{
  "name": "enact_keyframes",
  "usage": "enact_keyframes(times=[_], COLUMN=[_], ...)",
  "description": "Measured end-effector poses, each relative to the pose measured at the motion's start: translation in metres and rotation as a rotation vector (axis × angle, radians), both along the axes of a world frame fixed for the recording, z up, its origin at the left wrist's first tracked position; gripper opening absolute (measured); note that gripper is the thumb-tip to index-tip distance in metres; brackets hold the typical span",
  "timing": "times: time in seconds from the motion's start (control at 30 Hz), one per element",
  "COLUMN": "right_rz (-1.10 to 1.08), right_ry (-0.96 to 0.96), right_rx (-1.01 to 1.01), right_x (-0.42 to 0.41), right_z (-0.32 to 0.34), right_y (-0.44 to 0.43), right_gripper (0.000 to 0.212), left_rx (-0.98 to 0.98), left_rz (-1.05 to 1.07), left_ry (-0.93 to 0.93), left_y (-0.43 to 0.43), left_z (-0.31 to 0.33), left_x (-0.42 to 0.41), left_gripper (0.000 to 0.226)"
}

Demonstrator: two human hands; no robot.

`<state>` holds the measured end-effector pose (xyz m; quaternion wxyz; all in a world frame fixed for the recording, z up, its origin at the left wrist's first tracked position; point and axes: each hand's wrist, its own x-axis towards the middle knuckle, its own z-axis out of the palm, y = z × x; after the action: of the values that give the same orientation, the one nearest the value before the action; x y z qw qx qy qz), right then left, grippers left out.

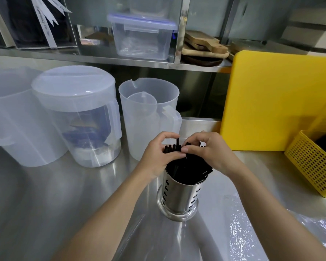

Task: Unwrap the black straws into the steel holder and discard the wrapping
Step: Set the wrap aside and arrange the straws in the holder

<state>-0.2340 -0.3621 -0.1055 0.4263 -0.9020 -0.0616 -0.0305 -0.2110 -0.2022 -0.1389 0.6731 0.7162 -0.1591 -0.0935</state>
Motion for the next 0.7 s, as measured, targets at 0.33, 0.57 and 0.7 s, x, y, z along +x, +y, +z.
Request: enact_keyframes(times=[0.33,0.57,0.7], right_rz=[-0.035,-0.019,-0.018], right_ry=[0.009,-0.001,-0.025], right_rx=[0.04,0.044,0.011], right_x=[-0.001,-0.001,0.0], right_z=[-0.004,-0.001,0.002], right_y=[0.001,0.002,0.002], right_gripper=[0.005,0.002,0.007], left_rx=[-0.04,0.08,0.163], left_rz=[0.043,0.075,0.083], left_ry=[-0.009,-0.092,-0.113], left_y=[0.005,0.003,0.002], left_z=[-0.001,0.005,0.012], left_x=[-0.002,-0.005,-0.004], left_gripper=[0.033,0.028,0.022])
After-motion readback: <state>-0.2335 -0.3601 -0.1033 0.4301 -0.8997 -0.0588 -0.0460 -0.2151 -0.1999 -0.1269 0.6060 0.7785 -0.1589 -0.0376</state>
